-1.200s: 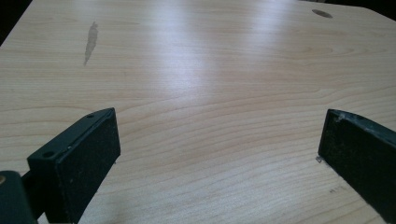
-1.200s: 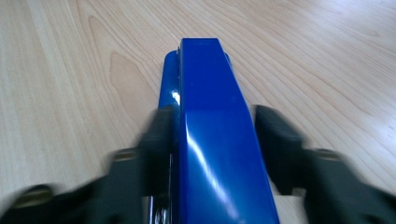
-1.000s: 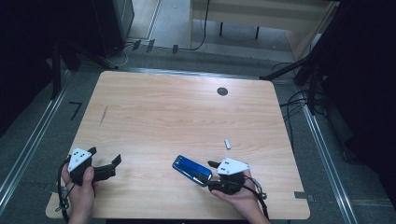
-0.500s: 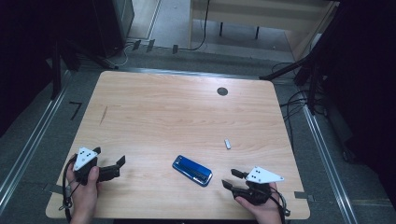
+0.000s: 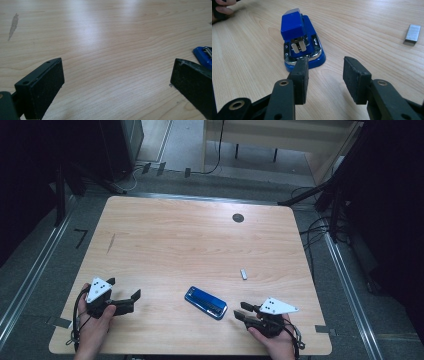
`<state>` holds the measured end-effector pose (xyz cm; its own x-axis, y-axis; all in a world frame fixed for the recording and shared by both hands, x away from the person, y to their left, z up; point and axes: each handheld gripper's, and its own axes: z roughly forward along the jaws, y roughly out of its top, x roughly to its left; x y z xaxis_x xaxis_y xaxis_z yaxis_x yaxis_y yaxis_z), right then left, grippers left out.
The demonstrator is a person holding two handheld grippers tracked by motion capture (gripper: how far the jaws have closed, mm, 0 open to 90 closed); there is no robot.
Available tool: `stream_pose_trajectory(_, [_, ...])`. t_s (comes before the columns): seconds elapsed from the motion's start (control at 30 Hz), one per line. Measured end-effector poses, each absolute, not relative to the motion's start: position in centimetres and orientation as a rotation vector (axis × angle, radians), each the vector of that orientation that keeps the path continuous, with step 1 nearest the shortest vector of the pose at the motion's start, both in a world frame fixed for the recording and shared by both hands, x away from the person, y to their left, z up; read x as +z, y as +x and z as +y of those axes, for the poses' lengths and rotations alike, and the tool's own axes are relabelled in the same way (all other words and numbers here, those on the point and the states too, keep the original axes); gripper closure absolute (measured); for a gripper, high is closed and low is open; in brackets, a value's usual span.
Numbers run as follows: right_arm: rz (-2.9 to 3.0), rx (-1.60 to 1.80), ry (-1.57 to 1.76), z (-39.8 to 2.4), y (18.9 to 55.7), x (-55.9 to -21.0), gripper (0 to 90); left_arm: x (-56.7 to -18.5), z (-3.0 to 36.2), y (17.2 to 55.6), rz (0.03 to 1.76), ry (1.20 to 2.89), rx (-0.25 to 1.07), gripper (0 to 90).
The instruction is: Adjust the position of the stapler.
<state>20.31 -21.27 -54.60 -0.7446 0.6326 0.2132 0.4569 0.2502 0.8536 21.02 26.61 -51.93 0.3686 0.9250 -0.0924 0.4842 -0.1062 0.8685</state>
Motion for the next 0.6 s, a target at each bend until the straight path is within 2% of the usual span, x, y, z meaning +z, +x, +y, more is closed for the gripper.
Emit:
stream_pose_trajectory(0.23, [2.348,1.473,1.032,-21.1,20.0,-54.6,62.1,-51.6,25.1,21.2,1.223,1.749,0.613,0.8])
stream_pose_trajectory(0.33, [2.35,1.451,1.049,-21.1,20.2,-54.6,62.6,-51.4,23.9,21.0,1.191,1.762,0.604,4.6])
stream_pose_trajectory(0.47, [2.353,1.394,1.014,-21.0,20.4,-54.4,64.0,-51.2,22.7,20.8,1.152,1.757,0.583,14.4])
stream_pose_trajectory(0.6, [2.367,1.368,1.01,-21.2,20.2,-54.2,63.8,-51.0,21.6,20.8,1.133,1.741,0.554,17.4])
